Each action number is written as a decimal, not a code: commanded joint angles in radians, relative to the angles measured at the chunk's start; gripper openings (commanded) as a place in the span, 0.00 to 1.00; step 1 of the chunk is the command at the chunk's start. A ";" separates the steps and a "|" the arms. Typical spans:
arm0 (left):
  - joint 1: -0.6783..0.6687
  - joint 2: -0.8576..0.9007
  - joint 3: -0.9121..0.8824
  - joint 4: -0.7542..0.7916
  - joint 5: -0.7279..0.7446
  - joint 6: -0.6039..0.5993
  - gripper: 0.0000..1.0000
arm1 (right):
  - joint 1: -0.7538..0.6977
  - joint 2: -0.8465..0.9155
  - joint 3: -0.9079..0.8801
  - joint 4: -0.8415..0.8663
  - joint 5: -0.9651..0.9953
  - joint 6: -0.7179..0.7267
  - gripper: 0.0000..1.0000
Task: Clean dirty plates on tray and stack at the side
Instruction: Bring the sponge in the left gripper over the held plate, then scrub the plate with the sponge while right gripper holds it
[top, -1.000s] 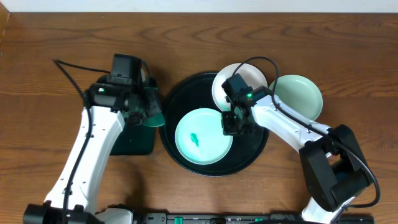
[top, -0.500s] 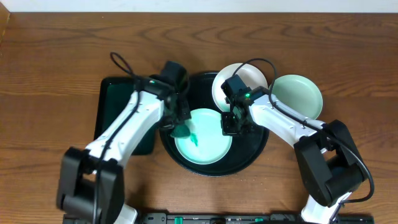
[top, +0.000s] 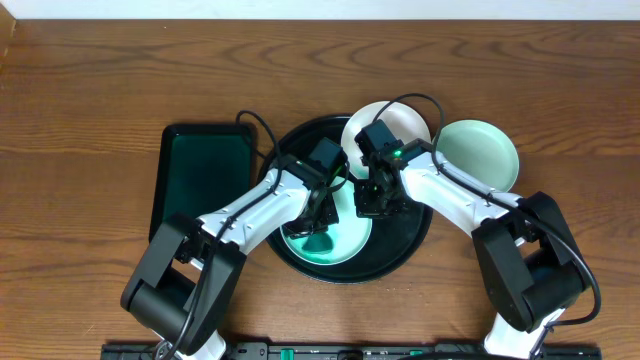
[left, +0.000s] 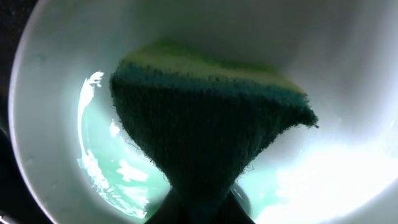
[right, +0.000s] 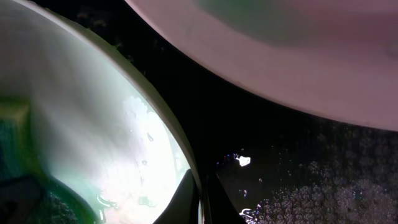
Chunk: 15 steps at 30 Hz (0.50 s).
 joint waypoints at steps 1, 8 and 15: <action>0.032 0.015 -0.027 0.056 -0.030 0.058 0.07 | 0.002 0.023 0.006 0.005 0.005 0.014 0.01; 0.131 0.015 -0.026 0.156 -0.119 0.098 0.07 | 0.002 0.023 0.006 0.005 0.002 0.010 0.01; 0.144 0.015 -0.026 0.112 0.120 0.296 0.07 | 0.002 0.023 0.005 0.005 0.002 0.010 0.01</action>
